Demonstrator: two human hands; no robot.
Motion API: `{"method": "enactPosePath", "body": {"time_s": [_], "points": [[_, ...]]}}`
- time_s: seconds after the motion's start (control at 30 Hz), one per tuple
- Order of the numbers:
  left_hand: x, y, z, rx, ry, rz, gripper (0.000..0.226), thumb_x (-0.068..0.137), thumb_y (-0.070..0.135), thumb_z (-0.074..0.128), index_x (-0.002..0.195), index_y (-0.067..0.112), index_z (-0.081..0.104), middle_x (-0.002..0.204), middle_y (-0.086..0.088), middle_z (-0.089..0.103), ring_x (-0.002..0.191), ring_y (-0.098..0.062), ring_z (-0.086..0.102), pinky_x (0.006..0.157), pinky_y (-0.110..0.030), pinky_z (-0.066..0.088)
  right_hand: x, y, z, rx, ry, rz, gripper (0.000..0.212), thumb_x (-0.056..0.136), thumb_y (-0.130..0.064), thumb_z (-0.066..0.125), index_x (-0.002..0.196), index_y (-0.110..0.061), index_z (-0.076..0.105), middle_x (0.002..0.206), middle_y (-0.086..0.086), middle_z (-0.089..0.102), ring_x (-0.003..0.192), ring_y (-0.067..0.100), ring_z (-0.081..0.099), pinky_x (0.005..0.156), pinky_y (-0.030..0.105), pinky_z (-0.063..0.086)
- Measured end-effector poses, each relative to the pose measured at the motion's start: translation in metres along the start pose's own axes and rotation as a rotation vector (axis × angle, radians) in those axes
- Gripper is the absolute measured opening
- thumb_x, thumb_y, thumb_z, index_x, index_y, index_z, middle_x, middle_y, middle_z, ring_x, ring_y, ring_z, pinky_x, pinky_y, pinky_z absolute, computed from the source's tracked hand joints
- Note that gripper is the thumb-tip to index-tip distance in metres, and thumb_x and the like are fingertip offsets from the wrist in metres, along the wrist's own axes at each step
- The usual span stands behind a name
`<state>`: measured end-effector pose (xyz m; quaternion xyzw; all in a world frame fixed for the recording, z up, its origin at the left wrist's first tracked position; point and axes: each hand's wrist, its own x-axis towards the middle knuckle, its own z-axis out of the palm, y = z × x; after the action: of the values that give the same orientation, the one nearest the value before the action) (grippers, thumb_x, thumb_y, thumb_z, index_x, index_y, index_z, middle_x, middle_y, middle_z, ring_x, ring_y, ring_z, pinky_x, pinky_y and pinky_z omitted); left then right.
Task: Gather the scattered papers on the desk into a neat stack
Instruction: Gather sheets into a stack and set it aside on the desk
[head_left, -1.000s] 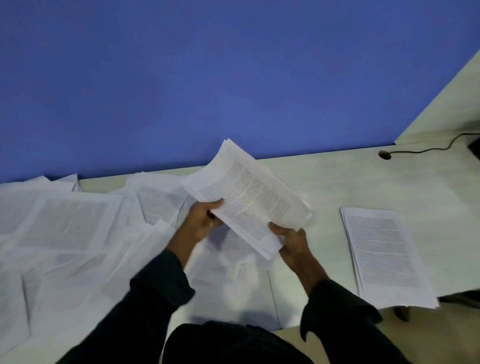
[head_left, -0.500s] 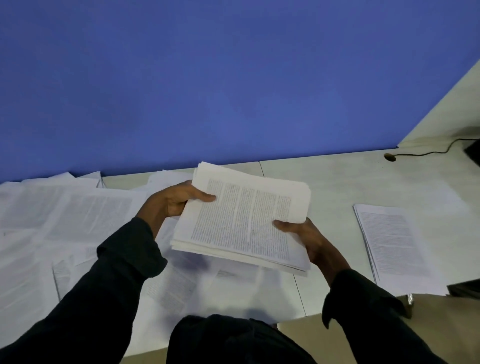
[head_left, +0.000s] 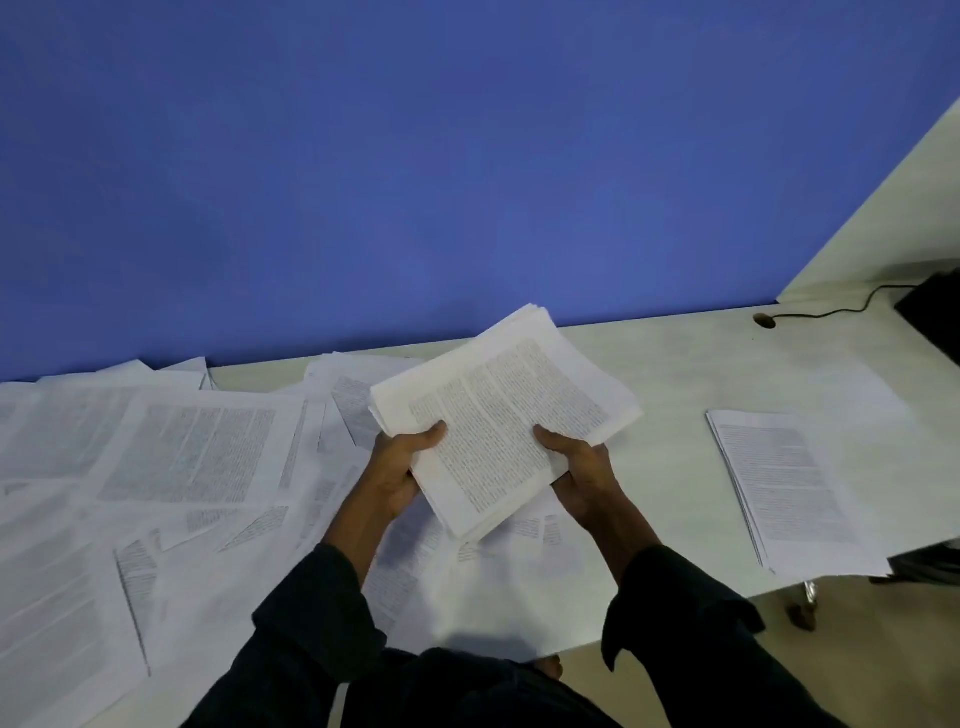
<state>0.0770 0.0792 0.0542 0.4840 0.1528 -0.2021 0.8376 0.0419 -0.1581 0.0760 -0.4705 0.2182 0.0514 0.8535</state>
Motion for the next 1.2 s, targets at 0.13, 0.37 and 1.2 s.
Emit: {"method": "enactPosePath", "body": {"time_s": [0.13,0.37,1.2], "points": [[-0.010,0.052,-0.033,0.027,-0.042,-0.080,0.043,0.097,0.015,0.055,0.138,0.002,0.058,0.135,-0.020,0.064,0.117,-0.035,0.065,0.086,-0.045,0.061,0.001,-0.014,-0.012,-0.138,-0.157,-0.071,0.056,0.086,0.014,0.069,0.136,-0.010,0.063,0.137,0.019,0.065,0.130,0.042,0.060,0.107,0.061,0.049],[-0.034,0.104,0.020,0.624,-0.290,-0.023,0.027,0.085,0.014,0.080,0.110,0.020,0.073,0.104,0.003,0.079,0.102,-0.018,0.075,0.080,-0.032,0.063,0.003,-0.017,0.026,-0.333,-0.451,-0.016,0.061,0.085,0.001,0.074,0.142,-0.010,0.054,0.140,0.023,0.060,0.132,0.044,0.056,0.108,0.066,0.045],[0.002,0.072,-0.032,0.764,-0.055,0.047,0.039,0.077,0.029,0.087,0.110,0.012,0.074,0.102,-0.007,0.078,0.096,-0.030,0.075,0.079,-0.037,0.061,-0.014,-0.031,-0.054,-0.444,0.155,-0.068,0.023,0.082,-0.005,0.083,0.104,-0.008,0.077,0.105,0.012,0.080,0.102,0.037,0.075,0.093,0.055,0.059]]}}
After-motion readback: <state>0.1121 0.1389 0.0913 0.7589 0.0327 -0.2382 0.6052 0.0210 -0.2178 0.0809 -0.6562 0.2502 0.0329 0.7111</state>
